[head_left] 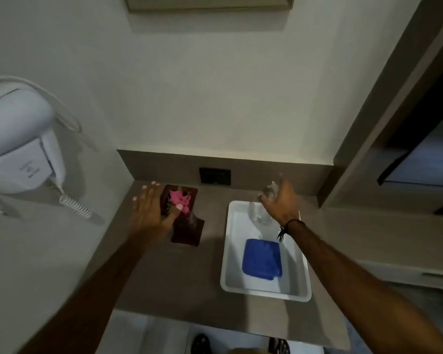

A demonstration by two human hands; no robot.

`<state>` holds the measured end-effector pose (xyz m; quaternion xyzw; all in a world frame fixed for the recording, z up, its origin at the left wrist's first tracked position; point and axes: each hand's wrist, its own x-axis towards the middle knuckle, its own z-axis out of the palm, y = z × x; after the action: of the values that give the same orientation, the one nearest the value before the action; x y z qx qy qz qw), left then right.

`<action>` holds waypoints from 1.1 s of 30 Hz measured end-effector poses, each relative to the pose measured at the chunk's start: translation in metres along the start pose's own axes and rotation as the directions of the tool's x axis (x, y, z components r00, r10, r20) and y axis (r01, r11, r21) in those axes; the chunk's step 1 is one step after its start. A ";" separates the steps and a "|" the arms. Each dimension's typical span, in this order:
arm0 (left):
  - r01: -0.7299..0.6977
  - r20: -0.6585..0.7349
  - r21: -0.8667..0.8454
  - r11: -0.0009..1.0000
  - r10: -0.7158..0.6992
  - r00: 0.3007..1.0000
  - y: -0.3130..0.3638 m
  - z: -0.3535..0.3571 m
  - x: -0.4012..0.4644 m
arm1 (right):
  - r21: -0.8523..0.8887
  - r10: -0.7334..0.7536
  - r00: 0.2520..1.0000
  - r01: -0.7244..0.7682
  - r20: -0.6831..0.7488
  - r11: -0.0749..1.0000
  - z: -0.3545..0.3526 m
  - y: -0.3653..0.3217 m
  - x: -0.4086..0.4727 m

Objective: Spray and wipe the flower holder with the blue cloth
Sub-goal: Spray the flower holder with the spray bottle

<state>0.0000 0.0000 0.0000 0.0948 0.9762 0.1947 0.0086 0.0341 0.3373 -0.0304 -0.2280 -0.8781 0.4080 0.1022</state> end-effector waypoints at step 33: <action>0.221 0.105 0.046 0.974 -0.225 0.969 0.008 0.032 -0.005 | 0.064 0.104 0.926 -0.136 0.363 0.989 0.125 -0.043 -0.024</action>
<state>0.0076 0.0184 -0.0271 -0.0047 0.9819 0.1707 0.0824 -0.0039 0.2180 -0.0784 -0.1984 -0.8475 0.4866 -0.0750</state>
